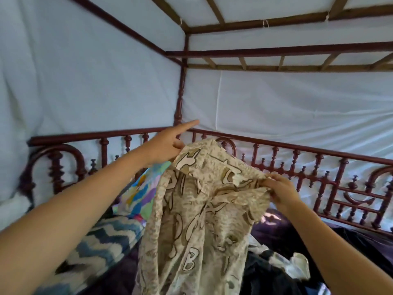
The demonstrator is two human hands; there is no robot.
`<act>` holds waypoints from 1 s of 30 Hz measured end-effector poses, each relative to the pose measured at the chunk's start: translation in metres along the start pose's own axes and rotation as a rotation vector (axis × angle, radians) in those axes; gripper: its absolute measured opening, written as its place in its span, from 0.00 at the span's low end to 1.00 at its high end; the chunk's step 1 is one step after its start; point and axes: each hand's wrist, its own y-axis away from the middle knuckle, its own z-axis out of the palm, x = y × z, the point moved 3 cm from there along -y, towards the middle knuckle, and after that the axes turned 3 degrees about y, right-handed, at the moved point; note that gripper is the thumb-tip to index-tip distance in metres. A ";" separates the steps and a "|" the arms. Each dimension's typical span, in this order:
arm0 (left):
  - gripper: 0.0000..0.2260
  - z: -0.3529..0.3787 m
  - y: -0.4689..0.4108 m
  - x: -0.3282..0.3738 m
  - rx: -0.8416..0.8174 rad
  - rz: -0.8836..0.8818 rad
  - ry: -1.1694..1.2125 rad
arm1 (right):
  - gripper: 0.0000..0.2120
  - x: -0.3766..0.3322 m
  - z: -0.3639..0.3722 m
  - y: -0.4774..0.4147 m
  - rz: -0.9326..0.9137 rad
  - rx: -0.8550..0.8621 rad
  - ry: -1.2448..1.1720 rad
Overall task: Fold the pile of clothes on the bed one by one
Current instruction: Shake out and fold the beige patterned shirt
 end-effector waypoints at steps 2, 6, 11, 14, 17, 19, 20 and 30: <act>0.26 0.006 0.005 0.002 -0.085 0.023 -0.034 | 0.13 -0.020 -0.009 -0.006 -0.021 -0.020 -0.005; 0.17 0.013 0.000 0.004 -0.094 0.013 0.071 | 0.15 -0.048 -0.020 -0.010 0.006 -0.035 0.008; 0.12 0.021 -0.011 -0.003 -0.045 -0.096 0.156 | 0.14 -0.062 -0.030 -0.009 0.042 -0.065 -0.043; 0.12 0.026 -0.016 -0.009 0.004 -0.205 0.295 | 0.12 -0.075 -0.032 -0.001 0.031 -0.146 -0.087; 0.20 0.029 -0.016 -0.019 -0.004 -0.201 0.292 | 0.15 -0.088 -0.037 0.008 -0.063 -0.320 -0.024; 0.29 0.032 -0.016 -0.022 0.025 -0.121 -0.026 | 0.18 -0.093 -0.040 0.010 -0.196 -0.293 0.215; 0.31 0.035 -0.016 -0.022 0.072 -0.063 -0.188 | 0.18 -0.095 -0.042 0.011 -0.278 -0.220 0.364; 0.06 0.019 -0.001 0.013 0.474 0.228 -0.260 | 0.12 -0.128 -0.034 0.037 -0.625 0.071 0.493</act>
